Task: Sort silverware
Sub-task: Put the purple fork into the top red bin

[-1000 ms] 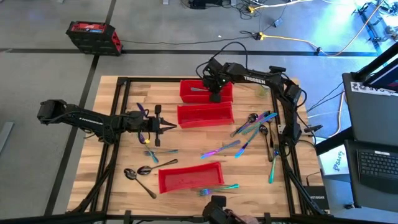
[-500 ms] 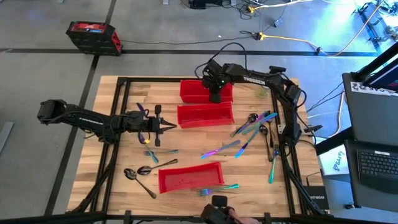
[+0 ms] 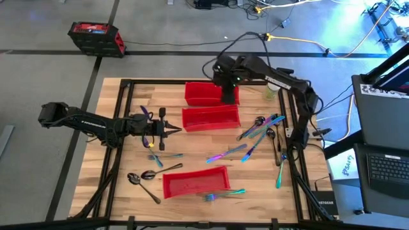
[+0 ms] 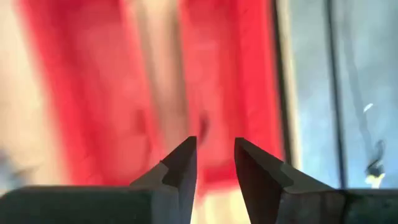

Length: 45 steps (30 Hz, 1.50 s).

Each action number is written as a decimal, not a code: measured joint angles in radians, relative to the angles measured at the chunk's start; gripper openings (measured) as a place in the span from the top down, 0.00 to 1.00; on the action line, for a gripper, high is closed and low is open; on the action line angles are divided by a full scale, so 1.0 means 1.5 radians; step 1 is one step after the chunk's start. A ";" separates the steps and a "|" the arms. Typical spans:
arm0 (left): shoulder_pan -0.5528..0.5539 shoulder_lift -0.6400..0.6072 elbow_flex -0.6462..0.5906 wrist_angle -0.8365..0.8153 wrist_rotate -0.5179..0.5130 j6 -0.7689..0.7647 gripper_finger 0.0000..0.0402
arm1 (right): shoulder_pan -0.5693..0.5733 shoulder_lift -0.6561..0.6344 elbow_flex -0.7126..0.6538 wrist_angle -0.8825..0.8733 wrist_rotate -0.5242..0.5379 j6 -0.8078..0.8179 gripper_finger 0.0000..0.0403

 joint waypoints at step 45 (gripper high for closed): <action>-0.014 0.110 0.000 0.003 0.063 0.039 1.00 | 0.769 -0.302 -0.651 0.558 0.004 0.840 0.77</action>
